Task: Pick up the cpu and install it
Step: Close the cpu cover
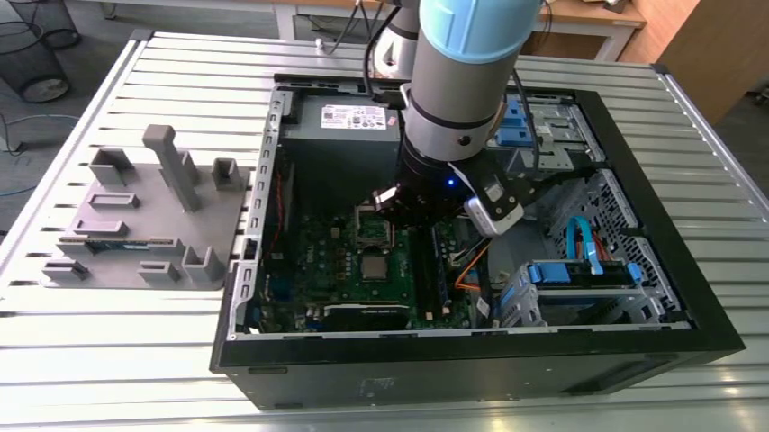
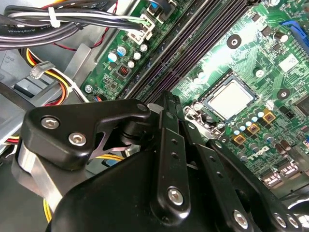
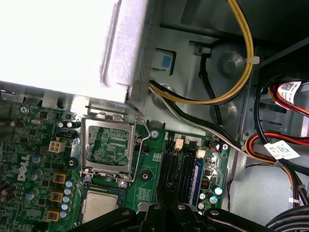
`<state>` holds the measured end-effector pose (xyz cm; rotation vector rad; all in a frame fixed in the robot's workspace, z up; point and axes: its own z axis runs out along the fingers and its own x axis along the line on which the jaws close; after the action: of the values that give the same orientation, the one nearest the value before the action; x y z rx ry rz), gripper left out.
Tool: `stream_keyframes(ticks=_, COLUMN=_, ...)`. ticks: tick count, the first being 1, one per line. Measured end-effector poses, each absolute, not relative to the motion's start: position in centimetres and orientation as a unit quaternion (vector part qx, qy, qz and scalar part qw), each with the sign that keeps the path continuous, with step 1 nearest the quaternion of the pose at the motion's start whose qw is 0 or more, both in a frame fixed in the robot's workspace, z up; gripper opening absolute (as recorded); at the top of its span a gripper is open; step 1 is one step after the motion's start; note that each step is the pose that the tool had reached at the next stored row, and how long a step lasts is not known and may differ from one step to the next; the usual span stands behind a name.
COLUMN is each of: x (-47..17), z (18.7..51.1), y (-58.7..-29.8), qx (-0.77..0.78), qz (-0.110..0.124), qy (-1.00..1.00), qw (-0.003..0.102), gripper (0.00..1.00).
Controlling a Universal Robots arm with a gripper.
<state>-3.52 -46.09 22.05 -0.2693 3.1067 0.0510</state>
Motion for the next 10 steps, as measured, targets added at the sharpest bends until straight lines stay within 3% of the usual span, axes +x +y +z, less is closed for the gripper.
stream_keyframes(ticks=10, x=-3.51, z=21.91, y=-45.89, qx=-0.103, qz=0.017, qy=0.994, qw=0.011, gripper=0.11)
